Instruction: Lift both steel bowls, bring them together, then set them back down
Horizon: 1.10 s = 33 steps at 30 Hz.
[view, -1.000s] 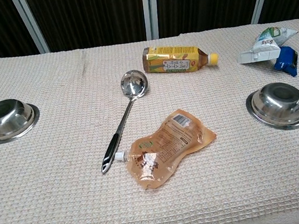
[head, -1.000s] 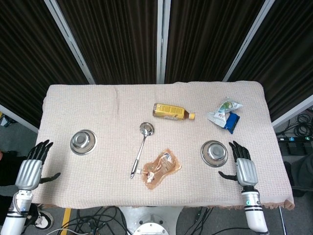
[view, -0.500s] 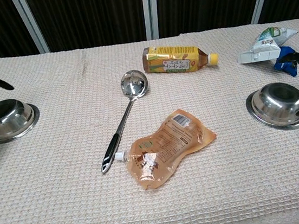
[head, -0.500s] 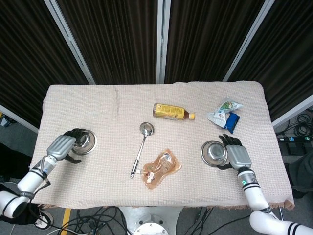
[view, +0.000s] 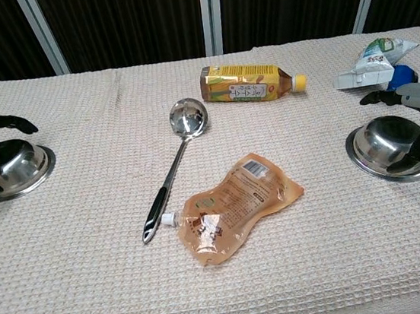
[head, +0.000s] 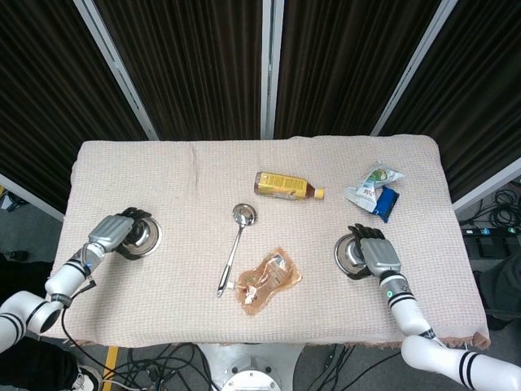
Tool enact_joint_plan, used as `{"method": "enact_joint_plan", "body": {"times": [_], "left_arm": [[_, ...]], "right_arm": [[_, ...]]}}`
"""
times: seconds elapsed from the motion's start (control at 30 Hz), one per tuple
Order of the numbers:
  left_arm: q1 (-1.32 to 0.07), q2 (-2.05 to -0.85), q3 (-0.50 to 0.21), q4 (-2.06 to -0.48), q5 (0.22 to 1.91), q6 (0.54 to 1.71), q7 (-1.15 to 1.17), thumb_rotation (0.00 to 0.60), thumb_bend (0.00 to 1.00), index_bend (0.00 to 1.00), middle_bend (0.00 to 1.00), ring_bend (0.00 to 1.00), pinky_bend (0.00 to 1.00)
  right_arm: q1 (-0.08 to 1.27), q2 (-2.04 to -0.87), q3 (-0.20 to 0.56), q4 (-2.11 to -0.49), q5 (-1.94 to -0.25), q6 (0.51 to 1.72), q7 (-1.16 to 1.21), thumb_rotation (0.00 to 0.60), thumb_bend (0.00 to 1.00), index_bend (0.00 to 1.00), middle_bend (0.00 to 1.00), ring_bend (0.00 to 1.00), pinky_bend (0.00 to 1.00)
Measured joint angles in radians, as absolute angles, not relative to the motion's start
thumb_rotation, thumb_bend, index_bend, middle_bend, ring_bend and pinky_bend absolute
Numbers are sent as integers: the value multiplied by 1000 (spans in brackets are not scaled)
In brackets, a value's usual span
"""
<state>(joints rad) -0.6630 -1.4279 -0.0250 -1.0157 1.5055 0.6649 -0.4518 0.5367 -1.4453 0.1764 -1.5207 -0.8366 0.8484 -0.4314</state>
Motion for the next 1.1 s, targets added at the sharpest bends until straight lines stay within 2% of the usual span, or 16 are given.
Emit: {"method": "enact_joint_plan", "body": {"times": [0.17,0.23,0.4,0.57,0.73,0.87,1.0,1.1], "left_arm": [[-679,-1469,-3,-952,1515,647,-508,600,0,216,168,110,322],[-682,-1485,7,-924,1521,647,-527,600,0,241,200,142,352],[-678,-1519,24,-877,1529,671,-555,600,5,314,273,226,440],[-658,-1536,20,-856,1526,746,-547,600,47,399,394,330,536],[-626,-1520,-28,-893,1512,911,-538,600,52,413,409,370,562],[-577,-1520,-100,-976,1484,1124,-547,600,48,421,409,372,562],[-517,-1529,-169,-1159,1460,1341,-620,600,48,430,411,371,560],[-483,-1546,-201,-1301,1460,1432,-687,600,48,436,412,372,560]], "right_arm": [[558,-1466,166,-1485,-811,837,-423,600,43,0,23,0,104],[565,-1476,159,-1471,-805,835,-420,600,58,31,77,27,162],[570,-1519,155,-1435,-804,881,-423,600,115,353,312,264,407],[563,-1555,154,-1409,-848,954,-409,600,168,541,442,397,526],[528,-1558,172,-1420,-958,1069,-306,600,185,571,463,422,548],[498,-1580,198,-1409,-1069,1177,-122,600,185,571,458,420,548],[483,-1653,232,-1355,-1169,1272,186,600,198,570,457,420,548],[488,-1712,255,-1317,-1217,1293,448,600,236,570,458,421,548]]}}
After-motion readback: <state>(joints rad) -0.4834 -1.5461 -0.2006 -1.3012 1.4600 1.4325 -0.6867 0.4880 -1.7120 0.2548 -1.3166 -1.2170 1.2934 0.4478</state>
